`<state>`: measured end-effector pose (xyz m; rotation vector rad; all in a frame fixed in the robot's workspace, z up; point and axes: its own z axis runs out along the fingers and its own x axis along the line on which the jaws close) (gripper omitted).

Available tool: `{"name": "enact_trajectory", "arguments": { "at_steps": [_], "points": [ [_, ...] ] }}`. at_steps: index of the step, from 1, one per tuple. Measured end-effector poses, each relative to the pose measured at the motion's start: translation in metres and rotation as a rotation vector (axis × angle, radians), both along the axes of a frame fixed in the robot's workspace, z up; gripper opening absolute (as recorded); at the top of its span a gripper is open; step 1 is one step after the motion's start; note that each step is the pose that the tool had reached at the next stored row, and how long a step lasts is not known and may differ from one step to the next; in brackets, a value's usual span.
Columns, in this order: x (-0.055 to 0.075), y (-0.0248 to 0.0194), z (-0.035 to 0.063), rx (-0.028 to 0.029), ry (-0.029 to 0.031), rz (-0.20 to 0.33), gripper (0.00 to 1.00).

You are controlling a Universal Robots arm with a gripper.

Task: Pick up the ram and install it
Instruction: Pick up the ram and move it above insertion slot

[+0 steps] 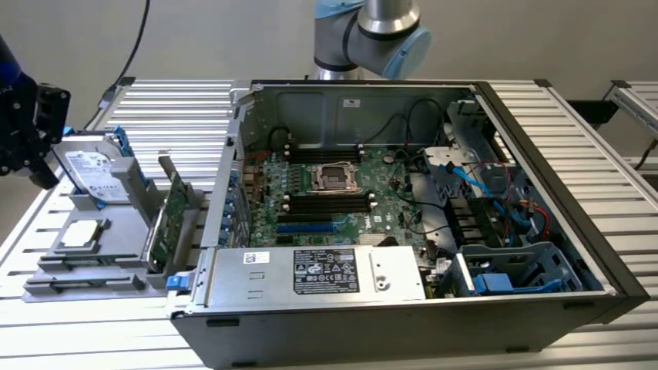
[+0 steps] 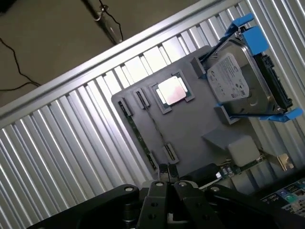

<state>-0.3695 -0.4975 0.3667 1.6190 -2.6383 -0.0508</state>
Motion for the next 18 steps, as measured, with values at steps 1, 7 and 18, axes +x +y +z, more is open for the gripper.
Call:
{"name": "enact_trajectory", "arguments": {
  "at_steps": [1, 7, 18],
  "points": [
    [0.0000, 0.0000, -0.0001, -0.0001, 0.0000, 0.019, 0.11],
    [0.0000, 0.0000, -0.0007, -0.0018, 0.0005, 0.126, 0.11],
    [0.0000, 0.0000, -0.0042, -0.0027, 0.0039, 0.327, 0.11]
  ]
}}
